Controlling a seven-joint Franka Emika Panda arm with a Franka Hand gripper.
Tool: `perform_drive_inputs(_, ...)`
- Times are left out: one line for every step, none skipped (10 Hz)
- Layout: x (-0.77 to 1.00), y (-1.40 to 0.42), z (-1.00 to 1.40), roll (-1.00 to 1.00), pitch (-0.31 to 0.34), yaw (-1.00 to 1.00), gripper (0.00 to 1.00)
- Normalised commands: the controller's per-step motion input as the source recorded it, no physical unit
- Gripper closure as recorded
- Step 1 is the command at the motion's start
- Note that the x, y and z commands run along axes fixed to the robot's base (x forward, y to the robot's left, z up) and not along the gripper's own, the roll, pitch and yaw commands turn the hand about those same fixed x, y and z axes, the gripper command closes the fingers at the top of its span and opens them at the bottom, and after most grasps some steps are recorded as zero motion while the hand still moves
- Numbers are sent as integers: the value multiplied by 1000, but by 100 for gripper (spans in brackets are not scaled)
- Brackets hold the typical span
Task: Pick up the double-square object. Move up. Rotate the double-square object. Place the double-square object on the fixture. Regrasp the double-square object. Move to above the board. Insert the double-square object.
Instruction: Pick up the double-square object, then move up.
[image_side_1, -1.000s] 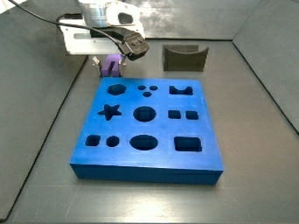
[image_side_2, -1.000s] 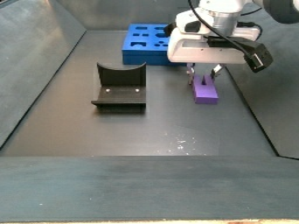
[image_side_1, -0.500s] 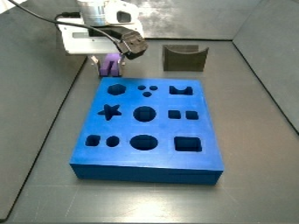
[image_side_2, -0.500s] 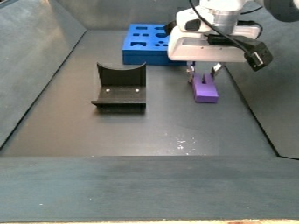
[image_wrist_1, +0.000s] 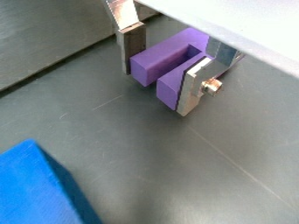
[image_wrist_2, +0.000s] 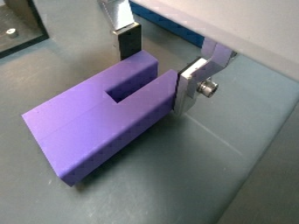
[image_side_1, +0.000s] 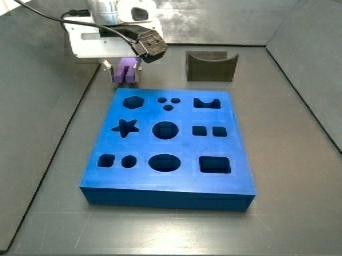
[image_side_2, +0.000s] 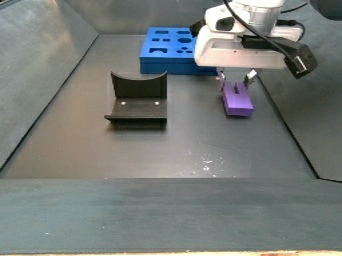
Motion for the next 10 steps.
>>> perform_drive_inputs(0, 0, 0, 0, 0, 0, 100)
perform_drive_inputs(0, 0, 1000, 0, 0, 0, 100)
perform_drive_inputs(30, 1, 1000, 0, -9, -21, 100)
perform_drive_inputs(1, 1, 922, 0, 17, -21, 100)
perform_drive_inputs(-5, 2, 860, -1, 30, -19, 100)
perform_drive_inputs(-8, 3, 726, -2, 47, -17, 100)
perform_drive_inputs(-11, 3, 612, -2, 53, -15, 100)
perform_drive_inputs(-16, 4, 495, -3, 53, -14, 100)
perform_drive_inputs(-20, 4, 374, -3, 50, -13, 100)
perform_drive_inputs(-22, 3, 212, -3, 45, -12, 100)
